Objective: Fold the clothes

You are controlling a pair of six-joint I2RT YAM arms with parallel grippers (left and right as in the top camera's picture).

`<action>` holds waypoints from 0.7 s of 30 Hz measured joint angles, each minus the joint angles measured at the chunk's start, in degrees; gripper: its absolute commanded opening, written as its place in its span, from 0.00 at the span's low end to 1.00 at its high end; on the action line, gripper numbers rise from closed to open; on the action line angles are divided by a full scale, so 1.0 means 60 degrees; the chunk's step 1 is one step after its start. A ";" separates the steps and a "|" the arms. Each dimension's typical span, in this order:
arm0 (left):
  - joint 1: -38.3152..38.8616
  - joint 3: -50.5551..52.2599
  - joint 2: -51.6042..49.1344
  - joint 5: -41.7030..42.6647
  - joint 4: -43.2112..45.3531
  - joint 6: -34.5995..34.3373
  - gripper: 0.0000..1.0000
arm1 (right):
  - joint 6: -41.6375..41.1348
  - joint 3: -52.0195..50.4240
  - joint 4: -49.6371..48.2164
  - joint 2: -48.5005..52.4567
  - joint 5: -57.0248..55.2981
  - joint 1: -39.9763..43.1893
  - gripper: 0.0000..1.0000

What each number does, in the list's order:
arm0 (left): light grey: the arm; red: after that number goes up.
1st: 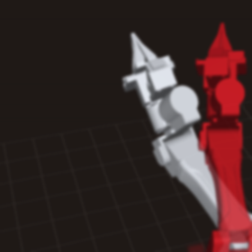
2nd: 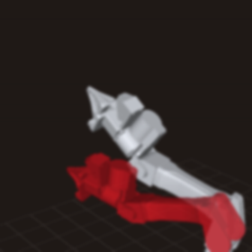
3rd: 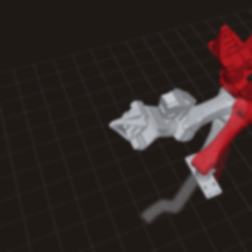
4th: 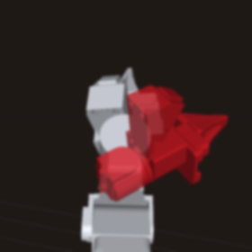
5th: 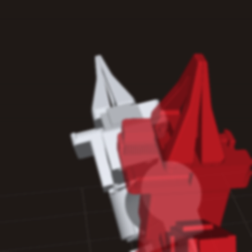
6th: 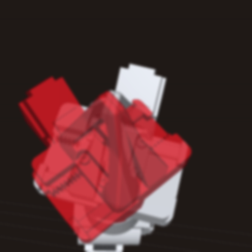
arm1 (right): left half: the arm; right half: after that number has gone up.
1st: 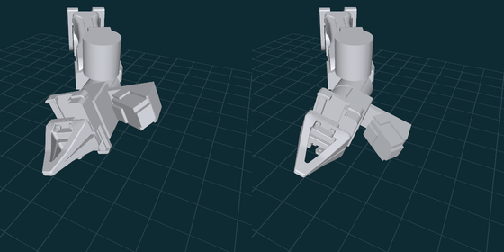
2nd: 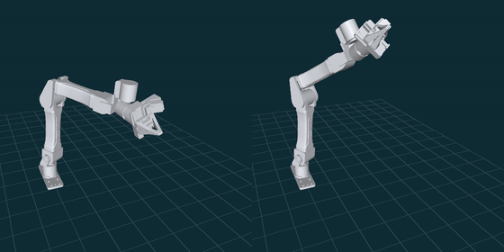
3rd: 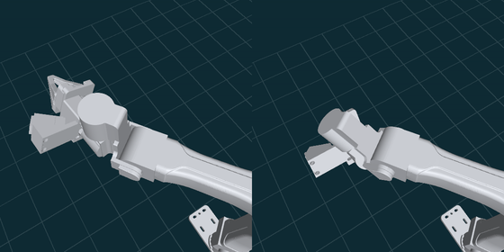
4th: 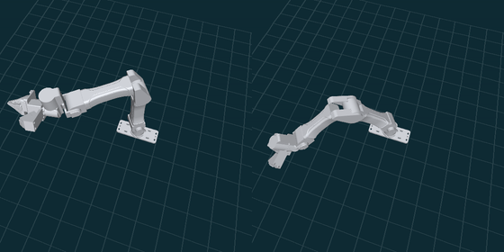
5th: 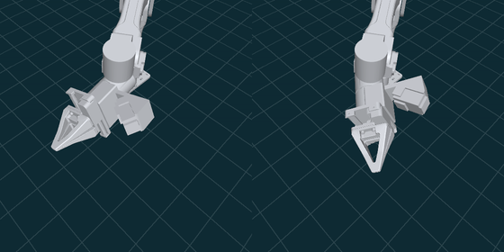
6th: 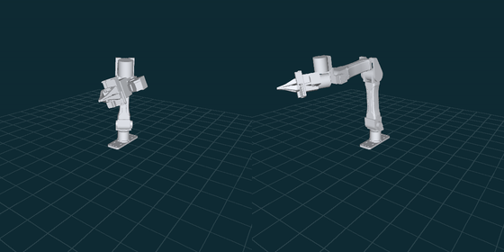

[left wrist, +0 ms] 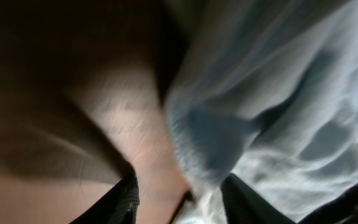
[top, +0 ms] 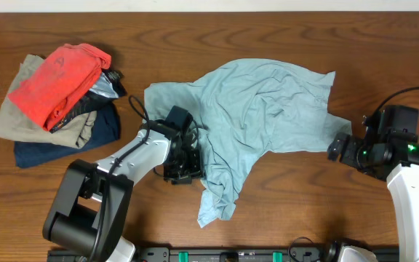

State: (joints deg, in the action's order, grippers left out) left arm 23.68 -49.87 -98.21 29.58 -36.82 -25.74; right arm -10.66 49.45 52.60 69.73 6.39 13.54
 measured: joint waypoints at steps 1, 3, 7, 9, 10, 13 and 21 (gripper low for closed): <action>0.0000 0.0000 0.0000 0.0007 0.0127 -0.0040 0.33 | 0.0000 0.0000 0.0007 0.0000 -0.0004 0.0000 0.99; 0.0000 0.0004 0.0000 0.0007 0.0324 -0.0084 0.25 | 0.0000 0.0000 0.0004 0.0000 0.0000 0.0000 0.99; 0.0000 0.0004 0.0000 0.0004 0.0543 -0.0033 0.19 | 0.0000 0.0000 0.0018 0.0000 0.0000 0.0000 0.99; 0.0000 0.0004 0.0000 0.0033 0.0543 -0.0102 0.06 | 0.0000 0.0000 0.0018 0.0000 -0.0004 0.0000 0.99; 0.0004 0.0004 0.0000 0.0047 0.0557 -0.0073 0.06 | 0.0000 0.0000 0.0018 0.0000 -0.0004 0.0000 0.99; 0.0055 0.0004 0.0000 0.0076 0.0627 -0.0066 0.06 | 0.0000 0.0000 0.0018 0.0000 -0.0004 0.0000 0.99; -0.0761 -0.0630 0.0018 -0.1169 -0.0561 0.0058 0.06 | 0.0000 0.0000 0.0022 -0.0004 -0.0004 0.0000 0.99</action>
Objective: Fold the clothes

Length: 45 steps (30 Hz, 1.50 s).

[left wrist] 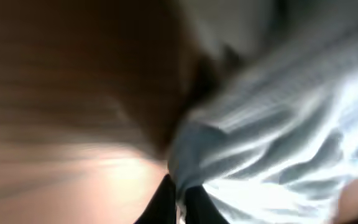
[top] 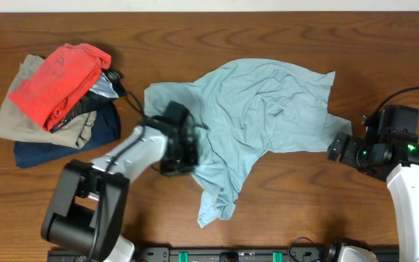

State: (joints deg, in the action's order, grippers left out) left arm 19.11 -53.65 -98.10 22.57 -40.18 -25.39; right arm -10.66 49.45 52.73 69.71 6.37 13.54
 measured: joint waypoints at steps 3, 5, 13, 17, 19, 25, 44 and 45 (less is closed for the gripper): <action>-0.1144 -0.1279 0.0076 -0.1013 -0.1158 0.0138 0.06 | 0.0000 0.0000 0.0000 0.0004 0.0000 0.0000 0.99; -0.2127 -0.2368 0.0208 -0.1676 -0.1643 0.0215 0.07 | 0.0000 0.0000 0.0000 0.0004 0.0000 0.0000 0.99; -0.3952 -0.3173 0.0616 -0.2295 -0.2750 0.0266 0.69 | 0.0000 0.0000 -0.0004 0.0004 0.0000 0.0000 0.99; -0.3672 -0.2677 0.0612 -0.2288 -0.3238 0.0270 0.69 | 0.0000 0.0000 -0.0004 0.0004 0.0000 0.0000 0.99; -0.3366 -0.2331 0.0612 -0.2251 -0.3195 0.0273 0.69 | 0.0000 0.0000 -0.0004 0.0000 0.0000 0.0000 0.99; -0.2328 -0.0925 0.0601 -0.2171 -0.1606 0.0277 0.69 | 0.0000 0.0000 0.0004 0.0000 0.0000 0.0000 0.99; -0.1843 0.0423 0.0186 -0.3249 0.2102 0.0958 0.46 | 0.0000 0.0000 0.0040 0.0000 0.0000 0.0000 0.99; -0.1840 0.0423 0.0102 -0.3198 0.2102 0.0984 0.45 | 0.0000 0.0000 0.0040 0.0000 0.0000 0.0000 0.99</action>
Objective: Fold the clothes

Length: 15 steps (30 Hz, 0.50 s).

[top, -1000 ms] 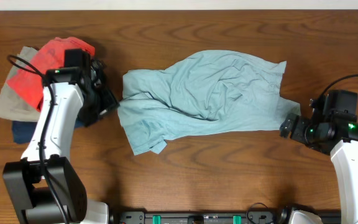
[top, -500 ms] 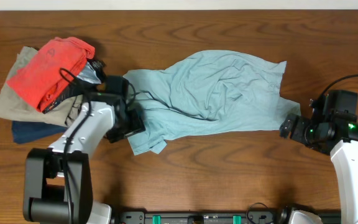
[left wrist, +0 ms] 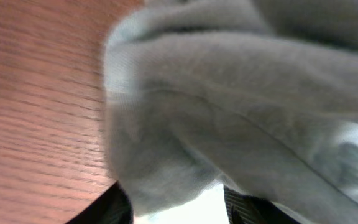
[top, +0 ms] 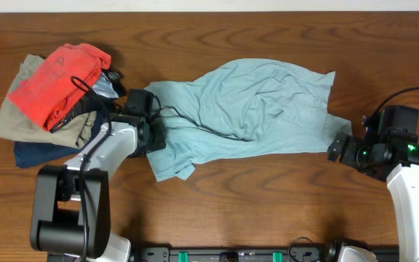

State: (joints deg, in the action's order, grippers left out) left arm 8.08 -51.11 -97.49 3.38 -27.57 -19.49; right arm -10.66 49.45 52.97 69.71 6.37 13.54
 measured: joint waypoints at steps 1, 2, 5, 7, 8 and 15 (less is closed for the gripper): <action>0.0004 -0.0004 -0.0047 0.0007 0.0011 0.0011 0.45 | 0.0000 0.0000 0.0000 0.0000 0.0000 0.0000 0.99; 0.0004 -0.0004 -0.0051 0.0047 0.0058 0.0004 0.45 | 0.0000 0.0000 0.0000 0.0000 0.0000 0.0000 0.99; 0.0004 -0.0004 -0.0076 0.0084 0.0284 0.0029 0.46 | 0.0000 0.0000 0.0000 0.0000 0.0000 0.0000 0.99; 0.0004 -0.0004 -0.0098 0.0120 0.0517 0.0069 0.39 | 0.0000 0.0000 0.0000 0.0000 0.0000 0.0000 0.99; 0.0004 -0.0004 -0.0113 0.0131 0.0619 0.0080 0.28 | 0.0000 0.0000 0.0000 0.0000 0.0004 0.0000 0.99; 0.0004 -0.0004 -0.0175 0.0233 0.0681 0.0251 0.06 | 0.0000 0.0000 0.0004 0.0000 0.0000 0.0000 0.99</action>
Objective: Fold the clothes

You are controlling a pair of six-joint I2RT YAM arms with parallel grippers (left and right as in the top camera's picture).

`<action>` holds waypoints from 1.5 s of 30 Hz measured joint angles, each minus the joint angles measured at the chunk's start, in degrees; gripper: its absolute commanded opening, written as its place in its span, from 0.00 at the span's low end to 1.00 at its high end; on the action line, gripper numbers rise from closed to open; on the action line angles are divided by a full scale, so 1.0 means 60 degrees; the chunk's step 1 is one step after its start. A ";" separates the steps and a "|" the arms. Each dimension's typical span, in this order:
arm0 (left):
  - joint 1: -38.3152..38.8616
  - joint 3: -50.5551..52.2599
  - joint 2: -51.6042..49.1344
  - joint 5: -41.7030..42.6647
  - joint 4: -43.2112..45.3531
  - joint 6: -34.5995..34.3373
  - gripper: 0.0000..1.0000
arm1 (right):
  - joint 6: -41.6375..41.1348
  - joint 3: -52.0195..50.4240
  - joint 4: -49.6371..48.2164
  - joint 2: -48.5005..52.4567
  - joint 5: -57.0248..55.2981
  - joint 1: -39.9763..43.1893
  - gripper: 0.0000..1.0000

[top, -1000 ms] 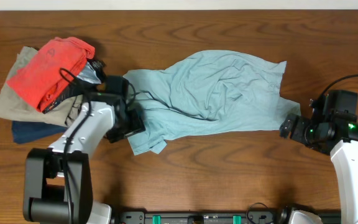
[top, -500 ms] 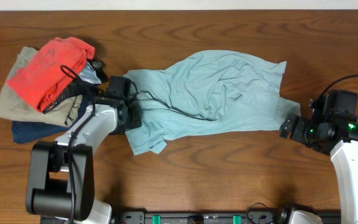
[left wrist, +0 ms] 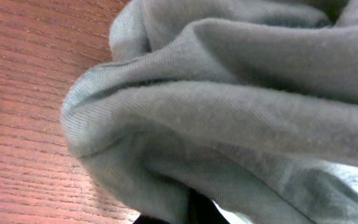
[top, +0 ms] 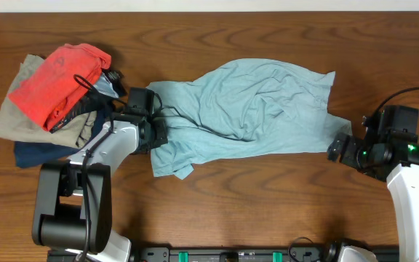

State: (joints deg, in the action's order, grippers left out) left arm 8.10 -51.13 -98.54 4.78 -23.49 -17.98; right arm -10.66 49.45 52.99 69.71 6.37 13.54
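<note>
A light teal shirt (top: 253, 109) lies crumpled in a long band across the middle of the wooden table (top: 268, 211). My left gripper (top: 156, 135) is at the shirt's left end. In the left wrist view bunched folds of the shirt (left wrist: 229, 112) fill the frame and cover the fingers. Only a narrow dark sliver shows beneath the cloth, so the gripper looks shut on it. My right gripper (top: 335, 150) sits at the shirt's lower right corner. Its fingers are too small to tell open from shut.
A pile of clothes stands at the far left: a red garment (top: 60, 76) on top, a khaki one (top: 9, 116) and a navy one (top: 46, 151) beneath. The left arm's cable loops close to that pile.
My left gripper has moved slightly to the right, into the shirt's left end. Its fingers stood apart around the cloth then. Now they are buried under it, close together. The right arm is unchanged.
My left gripper was at the shirt's hanging tail near the table's front middle, fingers apart around the cloth. Then it was shut on it. Later the tail lay drawn to the left, the shirt a long band, fingers apart. Now the gripper is shut on the left end.
</note>
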 measured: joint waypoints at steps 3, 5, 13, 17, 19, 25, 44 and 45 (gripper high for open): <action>0.0000 -0.0051 0.0015 0.0193 -0.0466 0.0000 0.06 | 0.0000 0.0000 0.0000 0.0000 0.0000 0.0000 0.99; 0.0000 -0.0084 0.0109 0.0448 -0.1220 0.0004 0.06 | 0.0000 0.0000 0.0004 0.0000 0.0000 0.0000 0.99; -0.0033 -0.0087 0.1672 0.1322 -0.4171 0.0011 0.06 | 0.0000 0.0000 0.0011 0.0000 -0.0004 0.0000 0.99; -0.0408 -0.0175 0.3228 0.1479 -0.4455 0.0018 0.06 | 0.0000 0.0000 -0.0069 0.0044 -0.0004 0.0000 0.99; -0.0772 -0.0226 0.3891 0.1501 -0.4484 0.0036 0.06 | 0.0004 0.0000 -0.0222 0.0149 -0.0004 0.0000 0.99; -0.2273 -0.0255 0.5355 0.1628 -0.4517 0.0000 0.06 | -0.0004 0.0000 -0.1035 0.1038 -0.0004 0.0000 0.99; -0.2754 -0.0262 0.4637 0.2222 -0.4798 -0.0029 0.06 | 0.0109 0.0364 -0.2565 0.4645 0.0007 -0.0208 0.89; -0.2754 -0.0262 0.4601 0.2222 -0.4798 -0.0029 0.06 | 0.0131 0.0426 -0.2601 0.4717 -0.0004 -0.0295 0.87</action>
State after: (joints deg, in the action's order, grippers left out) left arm -8.43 -52.71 -70.94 18.11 -52.27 -18.15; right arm -9.87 52.01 37.39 98.02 6.35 11.77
